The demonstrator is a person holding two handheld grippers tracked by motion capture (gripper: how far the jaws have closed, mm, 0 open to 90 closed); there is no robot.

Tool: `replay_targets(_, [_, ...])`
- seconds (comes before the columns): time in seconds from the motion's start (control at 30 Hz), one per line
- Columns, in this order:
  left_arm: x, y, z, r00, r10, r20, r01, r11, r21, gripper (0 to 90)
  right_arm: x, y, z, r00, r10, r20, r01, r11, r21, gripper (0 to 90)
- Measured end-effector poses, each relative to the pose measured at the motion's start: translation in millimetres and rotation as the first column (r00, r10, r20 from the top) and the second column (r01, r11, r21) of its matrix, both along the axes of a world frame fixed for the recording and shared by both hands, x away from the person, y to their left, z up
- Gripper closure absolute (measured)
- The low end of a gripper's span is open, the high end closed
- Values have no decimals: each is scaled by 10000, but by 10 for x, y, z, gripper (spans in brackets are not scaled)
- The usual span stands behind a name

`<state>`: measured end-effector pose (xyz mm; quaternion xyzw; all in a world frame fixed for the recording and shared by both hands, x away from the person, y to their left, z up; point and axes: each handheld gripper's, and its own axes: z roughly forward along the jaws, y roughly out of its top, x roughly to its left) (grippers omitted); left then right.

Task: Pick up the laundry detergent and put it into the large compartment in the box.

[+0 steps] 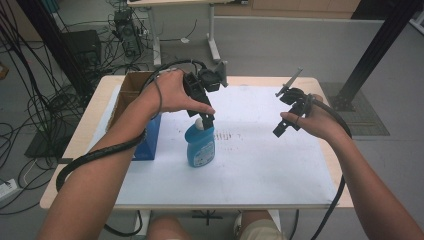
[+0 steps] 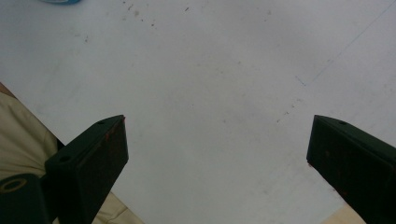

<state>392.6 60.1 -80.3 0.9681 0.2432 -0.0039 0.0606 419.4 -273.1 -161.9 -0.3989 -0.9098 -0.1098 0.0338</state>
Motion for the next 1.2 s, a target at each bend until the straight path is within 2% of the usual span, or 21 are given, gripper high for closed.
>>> replay_targets(0.5, [26,-23,-117,9999,-136,-91,137,9999,59,53,11,12,-21,10000,6,-52,-6,10000,-23,54])
replay_targets(1.2, [42,-19,-252,9994,-218,-277,216,9997,-75,53,17,24,-35,9999,68,-81,-68,10000,-48,54])
